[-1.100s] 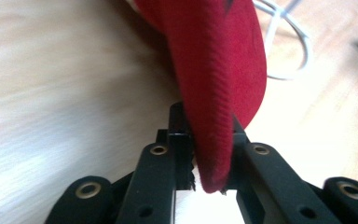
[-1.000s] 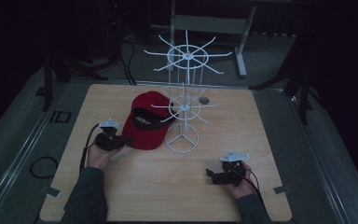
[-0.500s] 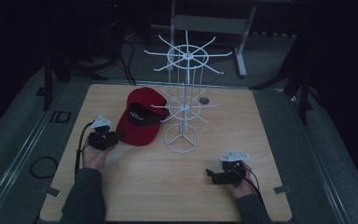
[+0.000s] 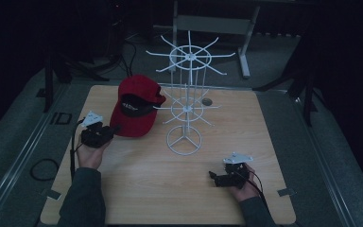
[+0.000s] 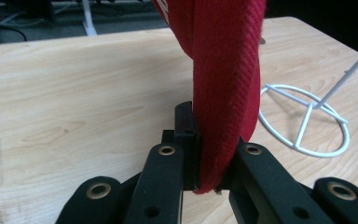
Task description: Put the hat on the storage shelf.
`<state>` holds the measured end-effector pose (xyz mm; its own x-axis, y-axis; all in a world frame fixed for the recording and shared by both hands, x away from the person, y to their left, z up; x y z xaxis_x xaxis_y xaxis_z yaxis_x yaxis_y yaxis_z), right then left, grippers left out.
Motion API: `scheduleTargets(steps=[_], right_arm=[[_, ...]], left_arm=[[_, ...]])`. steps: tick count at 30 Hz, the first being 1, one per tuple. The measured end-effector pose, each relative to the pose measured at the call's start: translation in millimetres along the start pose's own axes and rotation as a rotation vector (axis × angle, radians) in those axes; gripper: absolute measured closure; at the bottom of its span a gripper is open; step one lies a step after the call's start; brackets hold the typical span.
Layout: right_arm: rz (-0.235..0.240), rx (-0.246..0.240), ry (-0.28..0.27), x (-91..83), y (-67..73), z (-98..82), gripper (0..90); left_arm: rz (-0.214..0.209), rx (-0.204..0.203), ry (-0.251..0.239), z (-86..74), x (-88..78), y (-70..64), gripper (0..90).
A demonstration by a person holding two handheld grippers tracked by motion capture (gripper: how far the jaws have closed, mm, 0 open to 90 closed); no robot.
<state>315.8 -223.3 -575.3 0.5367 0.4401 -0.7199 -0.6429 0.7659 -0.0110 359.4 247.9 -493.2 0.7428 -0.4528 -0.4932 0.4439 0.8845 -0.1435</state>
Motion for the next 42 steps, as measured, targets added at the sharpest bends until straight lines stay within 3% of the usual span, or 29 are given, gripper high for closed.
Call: scheduleTargets(steps=[12,16,25,42], right_arm=[[0.0,0.002,-0.001,0.1,0.1,0.0,13.1],[0.0,0.003,-0.001,0.0,0.2,0.1,13.1],[0.0,-0.001,-0.001,0.0,-0.1,0.1,13.1],[-0.001,-0.004,-0.002,0.1,-0.3,0.1,13.1]], left_arm=[[0.021,-0.012,-0.072,9.7,-12.4,-1.6,85.9],[0.04,0.014,-0.078,15.3,-17.6,-4.3,85.9],[0.069,0.027,-0.129,26.8,-30.0,-8.9,85.9],[0.041,0.011,-0.213,44.3,-44.7,-17.5,85.8]])
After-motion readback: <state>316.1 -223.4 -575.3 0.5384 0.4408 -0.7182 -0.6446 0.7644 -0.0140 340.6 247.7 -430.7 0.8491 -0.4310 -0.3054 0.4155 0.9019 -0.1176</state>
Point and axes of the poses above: each handheld gripper's, and its own axes: x roughly forward along the jaws, z roughly out of its top, y roughly to its left, the point moved 1 cm from there along x, roughly forward along the jaws, and after that the axes turned 2 degrees about y, right-handed, at the moved point
